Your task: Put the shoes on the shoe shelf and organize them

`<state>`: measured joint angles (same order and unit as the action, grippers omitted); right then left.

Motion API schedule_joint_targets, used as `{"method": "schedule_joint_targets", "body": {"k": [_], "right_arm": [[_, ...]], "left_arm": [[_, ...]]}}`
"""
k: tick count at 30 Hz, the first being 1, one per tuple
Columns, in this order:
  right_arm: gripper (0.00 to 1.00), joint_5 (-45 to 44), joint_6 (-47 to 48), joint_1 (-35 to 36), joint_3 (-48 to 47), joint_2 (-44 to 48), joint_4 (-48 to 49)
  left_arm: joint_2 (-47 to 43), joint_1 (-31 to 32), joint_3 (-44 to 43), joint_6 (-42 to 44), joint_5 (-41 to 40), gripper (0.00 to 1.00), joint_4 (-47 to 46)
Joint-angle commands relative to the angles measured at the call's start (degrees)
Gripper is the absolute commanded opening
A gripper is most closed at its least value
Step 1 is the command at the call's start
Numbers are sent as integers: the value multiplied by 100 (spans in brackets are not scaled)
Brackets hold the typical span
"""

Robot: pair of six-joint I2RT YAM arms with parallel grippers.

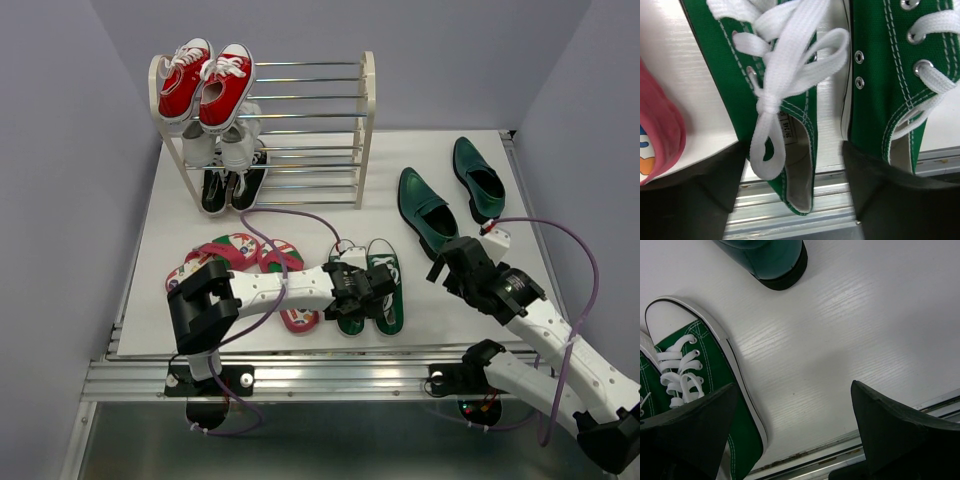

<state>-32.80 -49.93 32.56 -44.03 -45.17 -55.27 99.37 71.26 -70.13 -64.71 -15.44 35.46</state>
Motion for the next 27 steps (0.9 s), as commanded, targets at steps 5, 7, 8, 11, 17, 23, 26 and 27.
{"method": "schedule_joint_targets", "body": {"k": [5,7,8,11,17,23,26,27], "right_arm": [[100,-262,-140,-4,61,52,165],[100,-280,-157,-4,61,61,165],[100,-289,-175,-4,70,69,165],[100,-298,-184,-4,79,104,165],[100,-315,-201,-4,88,192,165],[100,-333,-219,-4,123,263,200],[100,-333,-219,-4,132,272,218],[100,-333,-219,-4,132,263,218]], "left_arm": [[56,19,-159,142,-11,50,198],[143,28,-194,247,-20,29,241],[179,28,-273,265,-46,9,285],[258,98,-405,283,-301,0,505],[-84,361,-668,-32,-1528,0,1269],[-497,573,-775,133,-2410,0,1455],[-708,573,-739,169,-2656,0,1472],[-752,573,-739,152,-2718,0,1481]]}}
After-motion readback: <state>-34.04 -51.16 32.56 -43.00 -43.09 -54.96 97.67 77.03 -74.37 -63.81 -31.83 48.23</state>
